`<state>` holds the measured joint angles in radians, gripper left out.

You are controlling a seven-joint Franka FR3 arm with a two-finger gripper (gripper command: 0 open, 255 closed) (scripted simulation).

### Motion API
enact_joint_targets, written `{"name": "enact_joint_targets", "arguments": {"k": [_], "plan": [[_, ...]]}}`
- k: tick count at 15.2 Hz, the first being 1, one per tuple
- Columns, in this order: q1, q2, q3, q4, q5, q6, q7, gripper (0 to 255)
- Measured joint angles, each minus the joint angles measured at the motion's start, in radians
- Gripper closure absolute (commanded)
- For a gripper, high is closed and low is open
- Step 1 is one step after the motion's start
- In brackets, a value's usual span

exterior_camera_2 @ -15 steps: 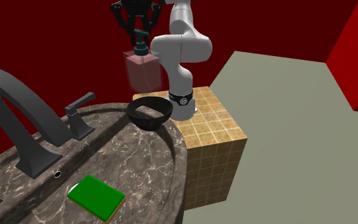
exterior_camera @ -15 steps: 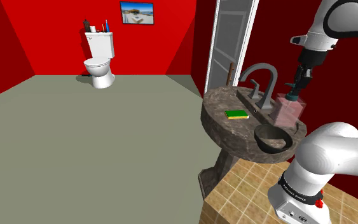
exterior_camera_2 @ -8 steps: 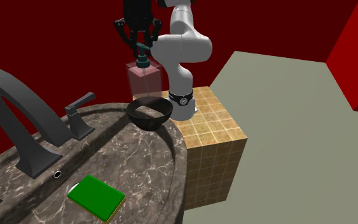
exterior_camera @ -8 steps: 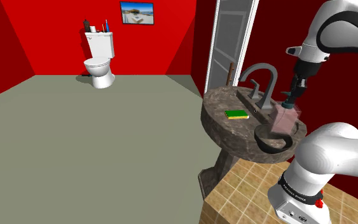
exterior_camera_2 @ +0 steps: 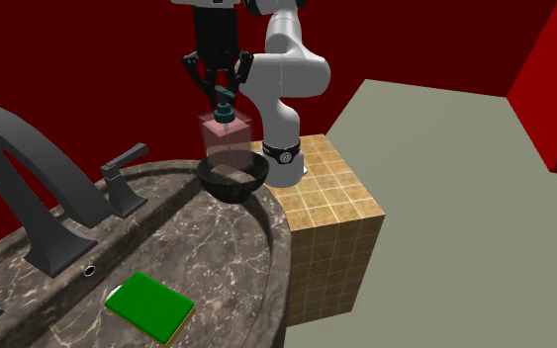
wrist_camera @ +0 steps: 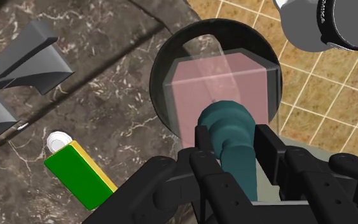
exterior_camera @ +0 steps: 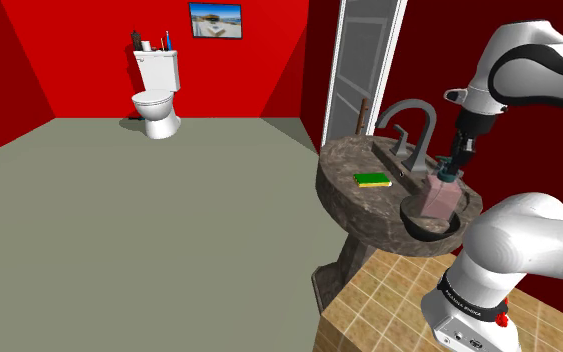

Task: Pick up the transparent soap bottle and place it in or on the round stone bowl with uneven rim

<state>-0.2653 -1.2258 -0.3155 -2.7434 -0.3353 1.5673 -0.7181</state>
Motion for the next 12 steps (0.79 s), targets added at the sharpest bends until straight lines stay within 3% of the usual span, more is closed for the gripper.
{"name": "enact_joint_targets", "arguments": {"k": [5,6,12], "plan": [[-0.001,-0.002,-0.001,-0.007,-0.001,0.005,0.001,255],[-0.001,-0.002,-0.001,-0.007,-0.001,0.005,0.001,0],[-0.001,-0.002,-0.001,-0.007,-0.001,0.005,0.001,0]]}}
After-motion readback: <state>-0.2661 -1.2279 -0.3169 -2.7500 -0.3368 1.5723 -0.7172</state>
